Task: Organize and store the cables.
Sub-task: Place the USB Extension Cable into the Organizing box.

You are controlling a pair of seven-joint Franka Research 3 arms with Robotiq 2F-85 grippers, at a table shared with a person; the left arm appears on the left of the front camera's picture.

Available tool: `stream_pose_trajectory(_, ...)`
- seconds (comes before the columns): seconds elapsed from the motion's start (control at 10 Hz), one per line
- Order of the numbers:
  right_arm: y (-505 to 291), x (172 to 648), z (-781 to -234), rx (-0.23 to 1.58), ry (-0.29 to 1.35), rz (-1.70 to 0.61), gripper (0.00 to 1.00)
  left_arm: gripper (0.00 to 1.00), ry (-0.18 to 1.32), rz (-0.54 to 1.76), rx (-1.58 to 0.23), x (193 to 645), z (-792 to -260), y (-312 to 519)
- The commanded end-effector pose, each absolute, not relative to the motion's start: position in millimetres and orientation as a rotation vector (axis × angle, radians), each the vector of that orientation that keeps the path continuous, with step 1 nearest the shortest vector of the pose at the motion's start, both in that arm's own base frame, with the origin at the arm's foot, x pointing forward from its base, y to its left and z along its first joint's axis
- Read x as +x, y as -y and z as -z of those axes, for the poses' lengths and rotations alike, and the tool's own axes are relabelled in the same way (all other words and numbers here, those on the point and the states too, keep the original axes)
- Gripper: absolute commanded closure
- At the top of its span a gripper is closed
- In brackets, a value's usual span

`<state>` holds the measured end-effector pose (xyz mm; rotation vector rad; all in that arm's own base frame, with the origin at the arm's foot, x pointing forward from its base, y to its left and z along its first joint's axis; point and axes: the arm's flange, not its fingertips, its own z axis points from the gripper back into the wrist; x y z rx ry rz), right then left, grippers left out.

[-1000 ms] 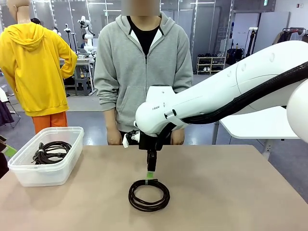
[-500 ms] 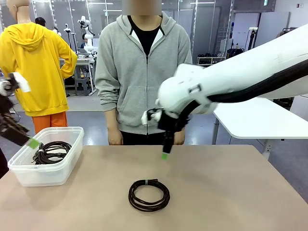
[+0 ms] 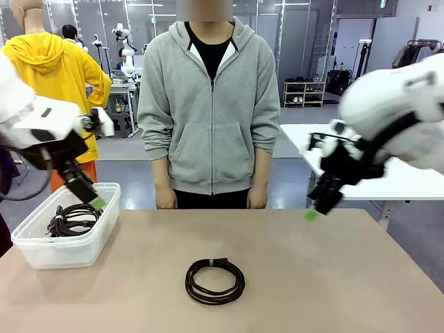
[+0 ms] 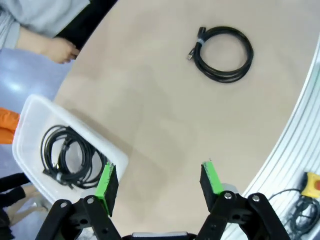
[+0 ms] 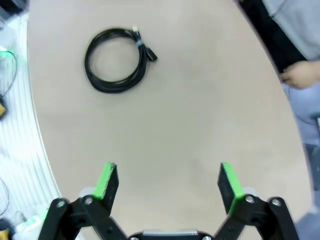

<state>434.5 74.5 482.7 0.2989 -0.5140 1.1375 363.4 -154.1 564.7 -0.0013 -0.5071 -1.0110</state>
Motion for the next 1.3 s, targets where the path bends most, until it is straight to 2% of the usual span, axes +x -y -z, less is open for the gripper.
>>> stream_pose_trajectory(0.0,-35.4,395.4,-469.4,0.327,0.626,-1.104,0.0,0.16,0.41,1.083,0.091,386.5,-571.1,195.5)
stream_pose_trajectory(0.2,19.2,362.7,-461.3,0.4,0.717,-1.073,0.0,0.16,0.318,1.18,0.159,403.3,-566.6,251.7)
stream_pose_trajectory(0.4,57.4,330.1,-451.0,0.384,0.782,-1.006,0.0,0.16,0.26,1.235,0.219,418.4,-551.4,304.2)
stream_pose_trajectory(0.7,97.4,298.1,-431.3,0.452,0.894,-0.993,0.0,0.16,0.215,1.233,0.3,442.1,-502.6,373.4)
stream_pose_trajectory(0.8,102.9,292.5,-425.6,0.453,0.916,-0.987,0.0,0.16,0.21,1.216,0.26,445.0,-489.9,386.6)
stream_pose_trajectory(1.0,111.0,289.7,-415.3,0.427,0.995,-1.021,0.0,0.16,0.2,1.263,0.248,447.7,-471.0,401.7)
stream_pose_trajectory(1.1,135.4,333.0,-461.5,0.437,0.899,-0.976,0.0,0.16,0.167,1.27,0.257,448.5,-462.5,406.8)
stream_pose_trajectory(1.2,135.4,333.0,-461.5,0.437,0.899,-0.976,0.0,0.16,0.137,1.271,0.245,450.3,-457.3,409.8)
